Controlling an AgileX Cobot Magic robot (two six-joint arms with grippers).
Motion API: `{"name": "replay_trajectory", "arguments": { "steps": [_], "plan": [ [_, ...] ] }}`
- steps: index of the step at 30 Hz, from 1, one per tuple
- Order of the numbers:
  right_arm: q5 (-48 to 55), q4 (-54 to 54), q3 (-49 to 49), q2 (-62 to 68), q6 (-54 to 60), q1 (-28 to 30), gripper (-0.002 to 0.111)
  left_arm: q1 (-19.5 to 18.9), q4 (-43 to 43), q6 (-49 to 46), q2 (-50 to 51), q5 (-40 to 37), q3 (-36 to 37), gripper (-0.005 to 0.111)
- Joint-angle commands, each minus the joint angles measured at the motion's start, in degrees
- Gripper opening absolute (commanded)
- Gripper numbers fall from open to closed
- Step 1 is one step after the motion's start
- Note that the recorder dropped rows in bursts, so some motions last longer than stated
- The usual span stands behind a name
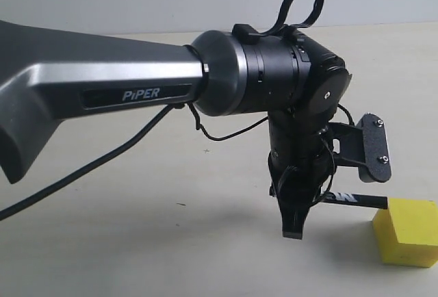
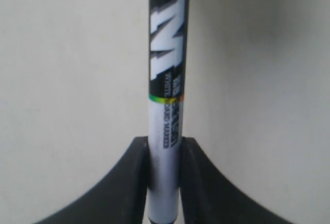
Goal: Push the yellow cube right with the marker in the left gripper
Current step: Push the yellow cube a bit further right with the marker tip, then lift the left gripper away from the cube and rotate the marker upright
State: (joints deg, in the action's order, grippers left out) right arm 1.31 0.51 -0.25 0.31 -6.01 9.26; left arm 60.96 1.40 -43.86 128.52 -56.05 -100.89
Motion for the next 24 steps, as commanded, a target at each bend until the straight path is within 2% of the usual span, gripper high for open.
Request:
{"name": "replay_trajectory", "arguments": {
  "steps": [1,5,8,11,13,16,19,24],
  "plan": [
    [-0.14,-0.12,0.25,-0.31,0.14,0.36,0.000,0.12,-6.57,8.50,-1.90,-1.60,-0.36,0.000],
    [-0.14,-0.12,0.25,-0.31,0.14,0.36,0.000,-0.56,-15.80,23.55,-5.74,-5.37,-0.36,0.000],
    [-0.14,-0.12,0.25,-0.31,0.14,0.36,0.000,-2.87,-15.54,32.12,-9.95,-7.39,0.50,0.000],
    [-0.14,-0.12,0.25,-0.31,0.14,0.36,0.000,-6.12,-15.54,40.93,-16.11,-7.11,5.18,0.000],
    [-0.14,-0.12,0.25,-0.31,0.14,0.36,0.000,-8.17,-15.54,47.47,-21.57,-4.30,11.04,0.000],
    [-0.14,-0.12,0.25,-0.31,0.14,0.36,0.000,-10.52,-16.33,61.78,-30.36,7.44,21.94,0.000],
    [-0.14,-0.12,0.25,-0.31,0.14,0.36,0.000,-11.42,-15.67,70.31,-37.12,16.30,31.48,0.000],
    [-0.14,-0.12,0.25,-0.31,0.14,0.36,0.000,-10.40,-12.98,72.22,-41.16,13.98,36.78,0.000]
  ]
}}
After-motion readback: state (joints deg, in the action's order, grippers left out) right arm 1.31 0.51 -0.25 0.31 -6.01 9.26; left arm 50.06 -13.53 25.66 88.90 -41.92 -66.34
